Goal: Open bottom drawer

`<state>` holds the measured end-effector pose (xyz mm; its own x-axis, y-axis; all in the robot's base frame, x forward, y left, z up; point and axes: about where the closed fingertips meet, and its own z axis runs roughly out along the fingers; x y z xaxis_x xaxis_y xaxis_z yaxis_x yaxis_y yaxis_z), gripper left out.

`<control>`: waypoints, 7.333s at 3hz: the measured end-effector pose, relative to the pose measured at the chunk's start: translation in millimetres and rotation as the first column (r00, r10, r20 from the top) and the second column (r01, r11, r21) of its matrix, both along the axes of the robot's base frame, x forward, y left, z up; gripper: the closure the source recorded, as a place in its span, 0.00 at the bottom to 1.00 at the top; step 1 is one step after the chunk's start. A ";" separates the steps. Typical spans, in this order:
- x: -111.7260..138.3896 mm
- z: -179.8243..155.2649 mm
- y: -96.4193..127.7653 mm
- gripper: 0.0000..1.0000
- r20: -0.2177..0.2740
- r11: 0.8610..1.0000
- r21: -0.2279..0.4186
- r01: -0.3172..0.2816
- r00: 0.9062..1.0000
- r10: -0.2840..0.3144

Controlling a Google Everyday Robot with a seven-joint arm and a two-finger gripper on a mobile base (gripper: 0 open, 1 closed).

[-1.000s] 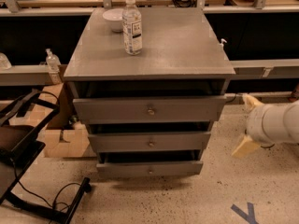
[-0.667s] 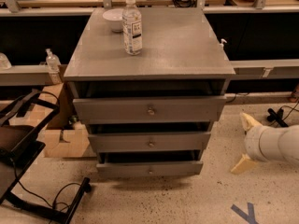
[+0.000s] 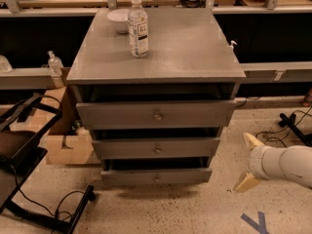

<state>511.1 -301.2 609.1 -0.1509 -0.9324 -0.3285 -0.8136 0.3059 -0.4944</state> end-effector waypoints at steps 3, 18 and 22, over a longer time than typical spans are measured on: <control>11.1 -111.4 39.9 0.00 -0.080 0.997 -0.052 -0.061 0.995 0.057; 145.7 -430.3 144.6 1.00 -0.369 0.940 -0.055 -0.337 0.882 0.295; 145.7 -430.3 144.6 1.00 -0.369 0.940 -0.055 -0.337 0.882 0.295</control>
Offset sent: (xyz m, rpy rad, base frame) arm 0.0041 0.0573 -0.1317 -0.1475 0.0867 0.0521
